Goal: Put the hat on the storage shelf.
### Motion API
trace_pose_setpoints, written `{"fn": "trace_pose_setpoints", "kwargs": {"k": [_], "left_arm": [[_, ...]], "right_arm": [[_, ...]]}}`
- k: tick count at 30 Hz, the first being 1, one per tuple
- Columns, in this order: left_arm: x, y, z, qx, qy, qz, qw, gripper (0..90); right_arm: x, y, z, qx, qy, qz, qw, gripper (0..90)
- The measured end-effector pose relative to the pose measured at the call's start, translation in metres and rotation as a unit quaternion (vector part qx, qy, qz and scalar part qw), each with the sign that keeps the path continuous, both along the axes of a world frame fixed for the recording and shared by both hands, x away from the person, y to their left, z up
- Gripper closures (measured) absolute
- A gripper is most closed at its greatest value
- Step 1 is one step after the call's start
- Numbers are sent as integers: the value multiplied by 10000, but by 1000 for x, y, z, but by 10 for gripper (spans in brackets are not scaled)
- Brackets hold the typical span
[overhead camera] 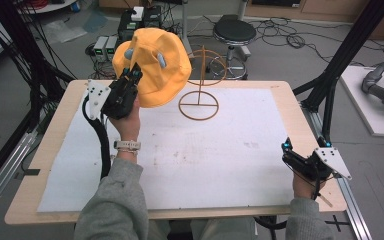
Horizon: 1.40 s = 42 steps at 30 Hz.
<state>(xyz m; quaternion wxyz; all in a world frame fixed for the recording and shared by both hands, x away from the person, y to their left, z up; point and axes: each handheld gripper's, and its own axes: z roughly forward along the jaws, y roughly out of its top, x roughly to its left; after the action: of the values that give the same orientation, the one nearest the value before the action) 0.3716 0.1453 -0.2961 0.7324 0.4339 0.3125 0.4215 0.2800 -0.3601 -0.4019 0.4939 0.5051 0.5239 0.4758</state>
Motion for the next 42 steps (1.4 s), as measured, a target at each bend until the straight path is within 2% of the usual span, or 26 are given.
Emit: {"fn": "trace_pose_setpoints", "kwargs": {"k": [7, 13, 18, 22, 26, 31, 37, 42], "left_arm": [[8, -11, 6, -24, -42, -161, 9999, 873], [19, -25, 8, -15, -8, -293, 9996, 873], [30, -37, 13, -32, 140, -354, 9993, 873], [37, -48, 16, -45, 170, -435, 9989, 873], [45, -60, 18, 46, 261, -449, 9986, 873], [58, -71, 15, 75, 384, -444, 9982, 873], [73, -78, 11, -36, 564, -489, 9972, 873], [80, -86, 11, 2, 600, -520, 9968, 872]], "right_arm": [[-3, -2, 1, -76, -82, -162, 9998, 7], [-5, -5, 0, -33, -31, -194, 9998, 7], [-7, -8, 0, -32, -42, -204, 9998, 7], [-10, -10, 0, -59, -59, -226, 9997, 7], [-13, -12, 0, -18, -62, -253, 9997, 7], [-16, -14, 1, -47, -93, -249, 9996, 7], [-18, -14, 2, -91, -94, -242, 9996, 8], [-20, -17, 2, -84, -94, -305, 9995, 7]]}}
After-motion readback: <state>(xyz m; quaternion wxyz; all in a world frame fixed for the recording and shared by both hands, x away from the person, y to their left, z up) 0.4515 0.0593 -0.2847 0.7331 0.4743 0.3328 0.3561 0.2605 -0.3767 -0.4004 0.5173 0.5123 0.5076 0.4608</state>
